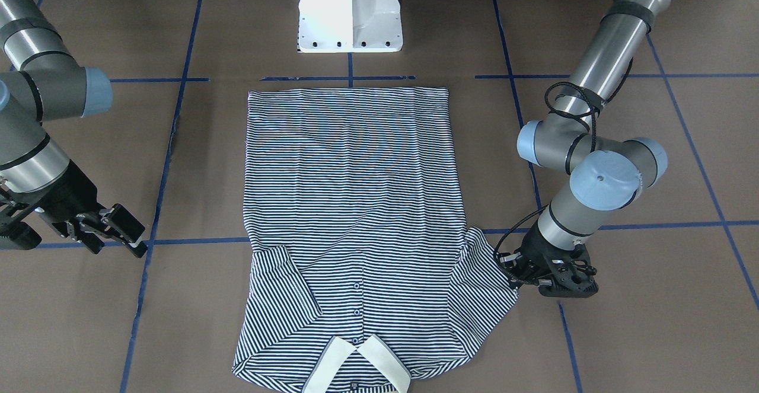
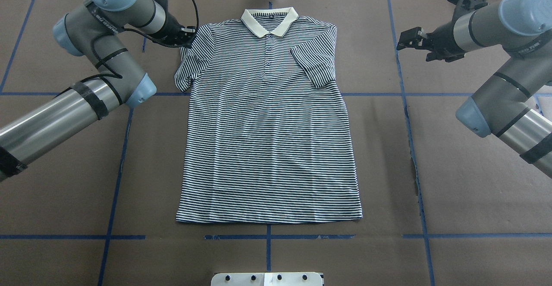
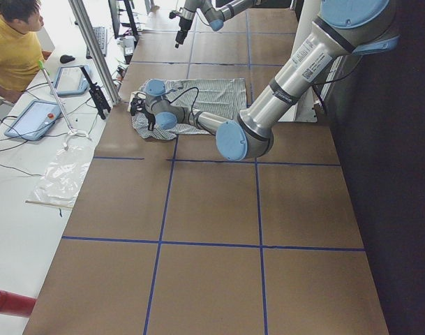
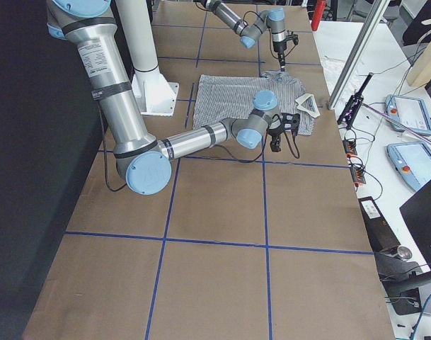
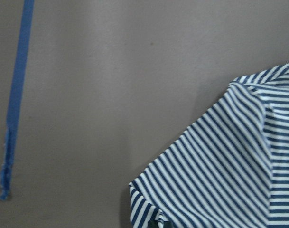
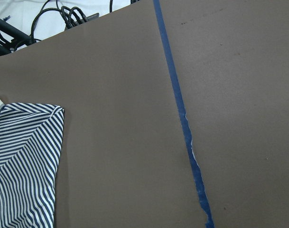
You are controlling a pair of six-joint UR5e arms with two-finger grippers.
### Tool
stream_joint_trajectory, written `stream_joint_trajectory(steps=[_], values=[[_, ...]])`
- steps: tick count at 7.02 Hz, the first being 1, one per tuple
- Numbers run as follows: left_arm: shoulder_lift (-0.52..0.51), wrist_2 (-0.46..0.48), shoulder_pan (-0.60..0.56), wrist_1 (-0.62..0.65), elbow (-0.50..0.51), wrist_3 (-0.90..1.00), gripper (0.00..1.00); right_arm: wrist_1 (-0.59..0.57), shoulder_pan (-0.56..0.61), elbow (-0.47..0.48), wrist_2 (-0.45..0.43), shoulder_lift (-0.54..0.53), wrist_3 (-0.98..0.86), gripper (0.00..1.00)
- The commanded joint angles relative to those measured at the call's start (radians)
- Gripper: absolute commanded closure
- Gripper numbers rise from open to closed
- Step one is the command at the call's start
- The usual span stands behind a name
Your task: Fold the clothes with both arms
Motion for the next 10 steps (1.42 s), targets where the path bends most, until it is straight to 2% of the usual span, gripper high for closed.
stream_joint_trajectory(steps=[1,3,5,6,7,8,9,10], values=[[-0.077,0.057,0.047,0.029,0.053,-0.072,1.00,-0.001,0.000,0.000,0.000,-0.002,0.000,0.00],[-0.156,0.129,0.090,0.026,0.133,-0.124,1.00,-0.001,0.000,0.000,-0.001,-0.001,0.000,0.00],[-0.157,0.146,0.097,0.023,0.139,-0.125,1.00,-0.009,-0.005,-0.006,-0.007,0.012,0.001,0.00],[-0.157,0.204,0.104,0.019,0.156,-0.124,1.00,-0.006,-0.014,-0.017,-0.007,0.015,0.001,0.00],[-0.157,0.209,0.104,0.020,0.150,-0.127,0.52,-0.009,-0.017,-0.015,0.006,0.018,0.003,0.00],[-0.137,0.208,0.104,0.025,0.088,-0.133,0.48,-0.019,-0.017,-0.015,0.053,0.038,0.009,0.00],[-0.085,0.205,0.110,0.026,-0.008,-0.159,0.46,-0.018,-0.018,0.007,0.058,0.033,0.021,0.00],[-0.034,0.199,0.129,0.032,-0.119,-0.194,0.45,-0.018,-0.087,0.079,0.030,-0.008,0.090,0.00]])
